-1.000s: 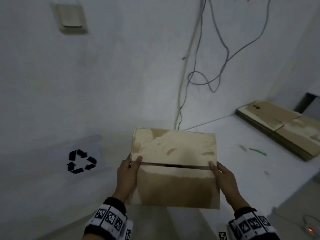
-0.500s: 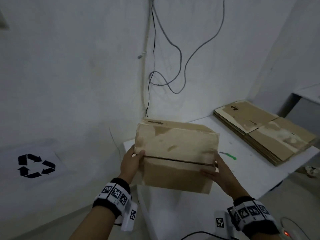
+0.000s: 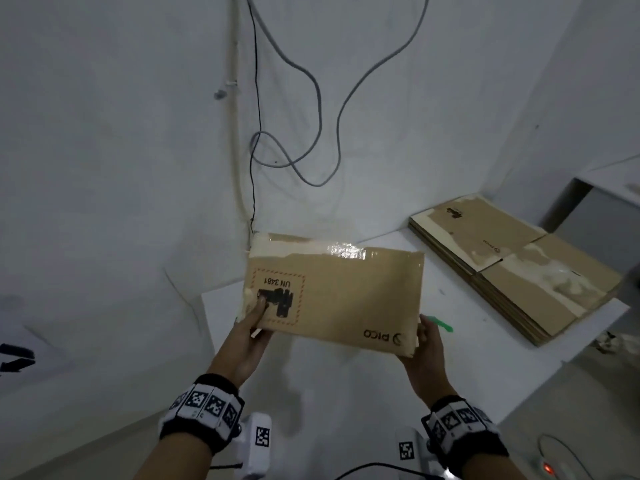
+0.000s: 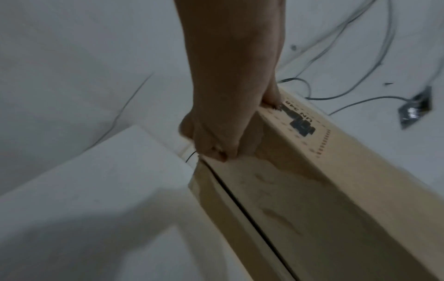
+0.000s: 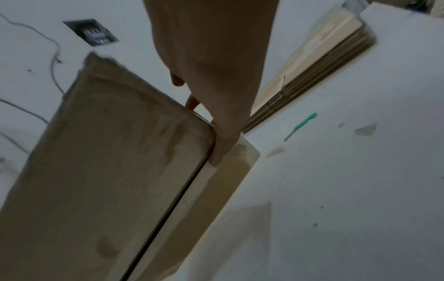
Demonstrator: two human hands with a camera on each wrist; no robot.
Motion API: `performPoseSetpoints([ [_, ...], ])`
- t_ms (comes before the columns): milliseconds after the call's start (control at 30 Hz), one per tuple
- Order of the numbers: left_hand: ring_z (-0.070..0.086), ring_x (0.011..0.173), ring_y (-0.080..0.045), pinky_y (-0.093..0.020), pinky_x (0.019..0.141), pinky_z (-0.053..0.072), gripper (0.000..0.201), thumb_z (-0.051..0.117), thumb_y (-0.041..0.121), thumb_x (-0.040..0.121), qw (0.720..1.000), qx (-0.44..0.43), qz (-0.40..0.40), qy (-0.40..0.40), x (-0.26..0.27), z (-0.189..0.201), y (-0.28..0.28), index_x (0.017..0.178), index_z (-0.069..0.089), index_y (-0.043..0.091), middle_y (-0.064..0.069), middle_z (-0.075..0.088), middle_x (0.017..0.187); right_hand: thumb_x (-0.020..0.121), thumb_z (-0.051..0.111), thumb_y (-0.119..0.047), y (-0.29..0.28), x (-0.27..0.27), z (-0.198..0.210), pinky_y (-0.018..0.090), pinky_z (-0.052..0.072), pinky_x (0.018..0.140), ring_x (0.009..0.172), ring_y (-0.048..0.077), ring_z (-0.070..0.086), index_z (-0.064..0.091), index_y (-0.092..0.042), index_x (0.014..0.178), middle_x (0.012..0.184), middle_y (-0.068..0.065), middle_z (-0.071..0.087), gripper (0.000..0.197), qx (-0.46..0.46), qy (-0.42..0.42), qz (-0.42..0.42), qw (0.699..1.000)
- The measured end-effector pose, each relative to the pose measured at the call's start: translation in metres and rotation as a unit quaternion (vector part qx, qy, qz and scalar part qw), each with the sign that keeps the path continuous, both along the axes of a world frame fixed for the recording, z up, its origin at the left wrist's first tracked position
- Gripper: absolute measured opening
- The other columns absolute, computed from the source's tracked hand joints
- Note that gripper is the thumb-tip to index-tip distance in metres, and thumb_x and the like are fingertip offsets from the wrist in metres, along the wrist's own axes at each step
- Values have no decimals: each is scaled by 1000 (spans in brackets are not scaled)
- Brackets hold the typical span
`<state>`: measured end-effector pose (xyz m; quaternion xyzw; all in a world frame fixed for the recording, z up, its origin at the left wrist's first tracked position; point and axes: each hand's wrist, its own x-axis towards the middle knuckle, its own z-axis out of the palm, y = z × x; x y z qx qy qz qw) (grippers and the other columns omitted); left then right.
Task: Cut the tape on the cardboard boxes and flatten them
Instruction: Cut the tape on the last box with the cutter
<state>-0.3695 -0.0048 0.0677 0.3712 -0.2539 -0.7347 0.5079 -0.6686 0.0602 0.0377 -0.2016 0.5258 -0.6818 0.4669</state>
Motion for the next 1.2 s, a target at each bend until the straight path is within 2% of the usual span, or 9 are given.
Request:
performPoseSetpoints([
  [133,62,110,-20,-29,87,56,44,49,24,93,996,28,89,-14,-28,-41,-3,134,50,9,-10,62,126,100,46,-23,-29,-29,-25,28,39,50,55,19,51,48,-18,71,69,-4,45,29,50,-67,21,996],
  [267,64,97,-21,-22,70,57,21,44,13,101,962,205,179,-16,-56,-87,7,119,55,9,-6,64,114,98,49,-8,-44,-73,-66,35,56,64,72,29,60,47,-10,69,77,4,62,29,133,-12,69,989],
  [467,45,130,-34,-44,107,38,54,34,44,103,918,210,326,-84,-89,-110,27,143,40,8,-14,48,139,102,45,-20,-66,-154,-103,36,51,80,90,28,69,72,-8,78,97,12,74,37,206,248,183,929],
  [567,43,133,-30,-43,105,38,68,26,61,97,910,200,344,-116,-98,-94,28,146,36,15,-9,45,144,95,57,-20,-91,-194,-121,36,47,93,103,28,60,74,-13,105,114,12,66,21,186,450,175,856],
  [667,41,132,-25,-43,102,39,63,39,55,97,893,164,376,-188,-107,-78,22,148,31,19,-4,42,143,95,61,-22,-116,-224,-149,41,36,110,131,33,47,54,-10,139,143,14,49,47,230,552,253,760],
  [767,44,130,-28,-45,106,39,74,61,50,89,867,128,401,-265,-113,-72,9,146,29,17,-6,43,144,94,60,-28,-126,-236,-174,41,39,106,130,33,46,56,-13,138,143,15,51,47,240,626,310,674],
  [900,43,130,-34,-53,106,39,101,77,52,73,836,133,378,-374,-116,-80,-4,149,22,13,-11,41,146,92,58,-36,-114,-231,-166,32,43,72,96,34,62,72,-9,90,100,13,65,31,225,594,271,723],
  [1000,36,135,-35,-53,111,32,97,75,35,81,826,143,377,-395,-119,-82,-9,152,12,14,-14,32,152,92,66,-26,-113,-229,-144,32,43,74,94,32,63,65,-17,88,93,5,64,9,216,580,254,743],
  [1200,26,142,-29,-45,116,25,96,68,24,89,854,127,335,-377,-110,-69,-20,154,-2,12,-11,18,159,102,48,-13,-159,-176,-47,36,50,57,64,29,63,44,-9,100,93,14,63,6,12,445,168,880],
])
